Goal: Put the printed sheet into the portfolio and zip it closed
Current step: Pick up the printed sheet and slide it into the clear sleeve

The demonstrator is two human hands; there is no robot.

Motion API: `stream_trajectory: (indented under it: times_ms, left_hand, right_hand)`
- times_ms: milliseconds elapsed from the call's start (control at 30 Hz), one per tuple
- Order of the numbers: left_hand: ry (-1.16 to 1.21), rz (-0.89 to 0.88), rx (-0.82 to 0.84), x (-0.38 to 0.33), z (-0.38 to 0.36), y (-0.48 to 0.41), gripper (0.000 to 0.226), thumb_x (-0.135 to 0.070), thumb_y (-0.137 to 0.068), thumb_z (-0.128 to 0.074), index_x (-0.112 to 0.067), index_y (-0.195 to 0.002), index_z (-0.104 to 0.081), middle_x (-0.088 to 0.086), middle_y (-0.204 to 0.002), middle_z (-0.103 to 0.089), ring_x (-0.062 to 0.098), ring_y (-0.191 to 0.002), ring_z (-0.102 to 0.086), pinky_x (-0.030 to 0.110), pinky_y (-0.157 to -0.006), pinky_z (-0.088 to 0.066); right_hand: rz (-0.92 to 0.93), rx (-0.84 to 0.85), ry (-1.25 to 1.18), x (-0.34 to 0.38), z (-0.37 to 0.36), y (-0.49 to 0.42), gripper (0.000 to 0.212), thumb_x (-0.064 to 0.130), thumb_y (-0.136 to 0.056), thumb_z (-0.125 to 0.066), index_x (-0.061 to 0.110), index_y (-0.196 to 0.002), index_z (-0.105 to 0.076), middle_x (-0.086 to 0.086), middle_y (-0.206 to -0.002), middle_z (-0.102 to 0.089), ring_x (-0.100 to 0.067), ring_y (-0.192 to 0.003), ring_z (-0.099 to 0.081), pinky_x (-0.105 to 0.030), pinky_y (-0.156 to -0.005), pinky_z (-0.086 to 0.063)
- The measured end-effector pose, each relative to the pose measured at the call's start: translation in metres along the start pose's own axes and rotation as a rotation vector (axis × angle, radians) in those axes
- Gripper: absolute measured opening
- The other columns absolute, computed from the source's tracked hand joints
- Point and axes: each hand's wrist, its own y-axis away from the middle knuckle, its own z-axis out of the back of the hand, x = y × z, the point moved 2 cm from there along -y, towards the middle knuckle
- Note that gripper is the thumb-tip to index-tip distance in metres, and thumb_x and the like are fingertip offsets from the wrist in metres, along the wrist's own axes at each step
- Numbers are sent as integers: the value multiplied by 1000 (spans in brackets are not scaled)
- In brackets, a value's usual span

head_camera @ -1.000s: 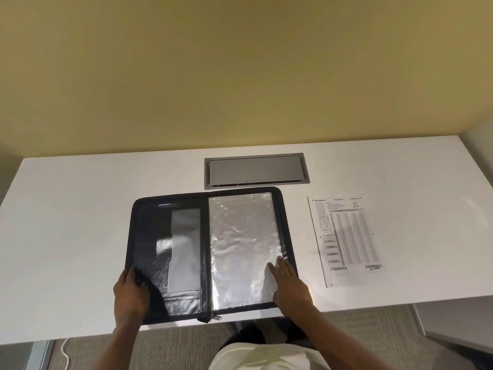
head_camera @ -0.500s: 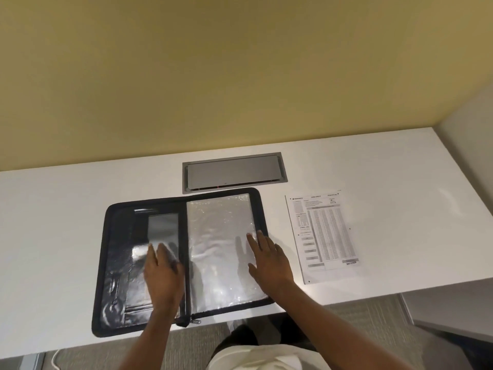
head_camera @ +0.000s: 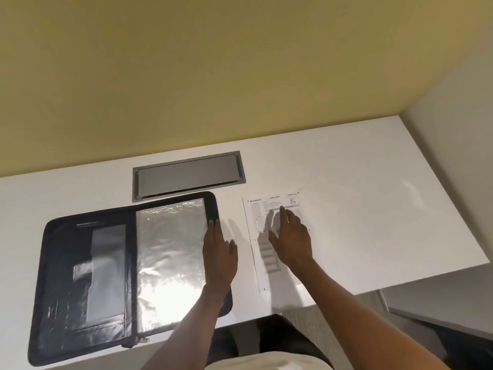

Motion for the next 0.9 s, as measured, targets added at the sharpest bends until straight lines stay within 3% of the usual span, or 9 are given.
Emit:
stream_trajectory:
  times_ms: [167, 367, 533, 667, 833, 900]
  left_hand:
    - [5, 82, 15, -39, -46, 4, 70, -15, -101, -61, -6, -161, -27, 15, -164, -37, 32, -152, -35, 46, -124, -32]
    - [39, 250, 0, -67, -80, 9, 69, -13, -96, -65, -10, -157, -32, 15, -153, -50, 34, -139, -50, 51, -112, -48]
    - [109, 368, -61, -89, -93, 15, 74, -5, -96, -64, -7, -160, -28, 16, -160, -42, 34, -148, -38, 47, -117, -40]
    - [159, 416, -76, -102, -102, 17, 77, -6, -98, -61, -6, -163, -19, 18, -162, -37, 35, -150, -33, 49, -117, -40]
    - [205, 559, -133, -107, -102, 4, 73, -17, -90, -66, -3, -155, -34, 23, -148, -51, 42, -137, -48, 58, -111, -45]
    - [229, 670, -127, -108, -94, -5, 68, -23, -86, -72, -7, -145, -43, 20, -136, -58, 39, -126, -54, 54, -105, -47]
  right_hand:
    - [-75, 17, -22, -58, -2, -14, 79, 47, -95, -59, 6, -156, -28, -13, -149, -47, -32, -129, -52, -43, -97, -50]
    - [-157, 77, -44, -105, -11, -25, 71, 45, -92, -62, 6, -145, -37, -13, -128, -55, -33, -113, -57, -42, -81, -54]
    - [-175, 79, -283, -115, -18, -27, 50, 23, -90, -62, 3, -132, -43, -16, -119, -51, -36, -113, -48, -41, -81, -49]
    - [-180, 77, -386, -117, -23, -25, 41, 23, -88, -63, 4, -120, -47, -12, -111, -49, -32, -107, -48, -35, -72, -40]
    - [-234, 71, -527, -120, -30, -25, 52, 23, -86, -69, 2, -129, -50, -15, -119, -52, -33, -112, -49, -36, -87, -40]
    - [-248, 100, -564, -125, -33, -28, 58, 27, -85, -68, 1, -133, -49, -18, -122, -53, -33, -115, -48, -32, -90, -35]
